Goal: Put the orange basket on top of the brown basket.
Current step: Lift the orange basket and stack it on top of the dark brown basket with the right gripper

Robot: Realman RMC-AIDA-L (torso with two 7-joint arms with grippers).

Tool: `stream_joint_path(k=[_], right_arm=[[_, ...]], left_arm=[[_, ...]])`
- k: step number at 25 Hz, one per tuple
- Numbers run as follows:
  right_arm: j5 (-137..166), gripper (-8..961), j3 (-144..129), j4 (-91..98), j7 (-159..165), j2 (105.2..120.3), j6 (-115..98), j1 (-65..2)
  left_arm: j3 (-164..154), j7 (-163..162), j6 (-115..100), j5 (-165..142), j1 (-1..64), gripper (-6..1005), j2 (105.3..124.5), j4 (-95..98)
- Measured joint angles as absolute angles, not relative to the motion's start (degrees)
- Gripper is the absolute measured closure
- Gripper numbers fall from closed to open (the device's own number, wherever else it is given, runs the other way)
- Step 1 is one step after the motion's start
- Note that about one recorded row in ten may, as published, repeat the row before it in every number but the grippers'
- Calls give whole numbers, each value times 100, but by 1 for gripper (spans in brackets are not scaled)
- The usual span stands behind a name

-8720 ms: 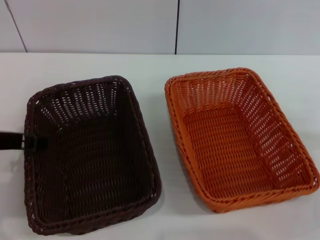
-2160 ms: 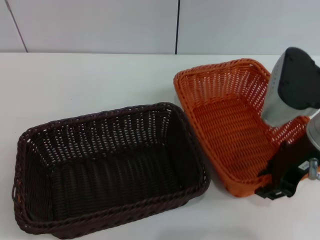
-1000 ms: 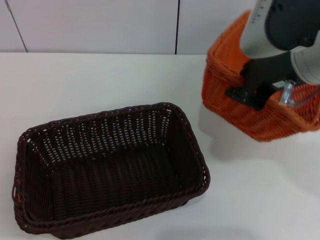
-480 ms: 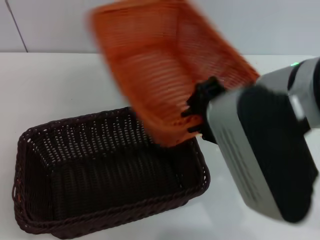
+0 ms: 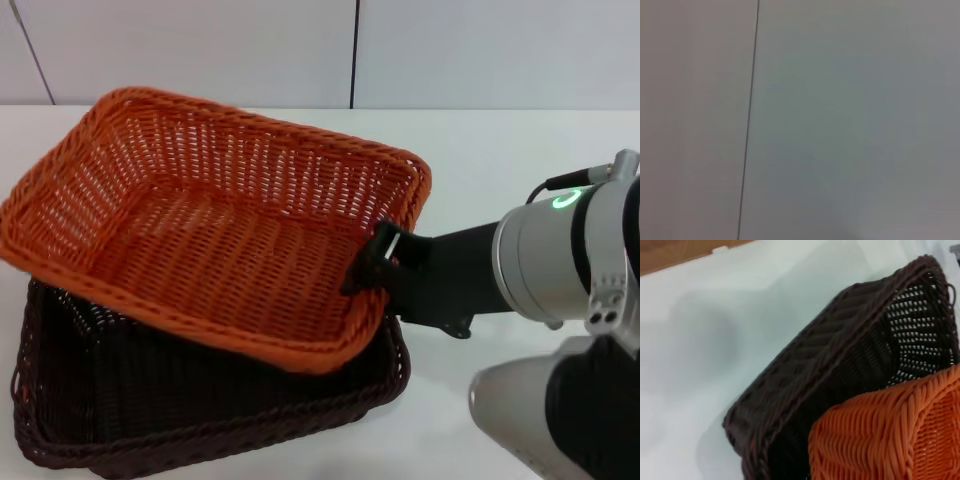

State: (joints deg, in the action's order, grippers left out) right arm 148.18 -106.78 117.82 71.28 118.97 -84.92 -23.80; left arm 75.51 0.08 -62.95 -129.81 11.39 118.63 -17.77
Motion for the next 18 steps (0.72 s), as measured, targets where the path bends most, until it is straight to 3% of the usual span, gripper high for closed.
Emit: stream_joint_path(k=[18], right_arm=[[14309, 760, -10889, 11827, 5964, 11888, -8020, -1767]], left_arm=[[7656, 62, -6368, -12803, 1138, 255, 11832, -1833]])
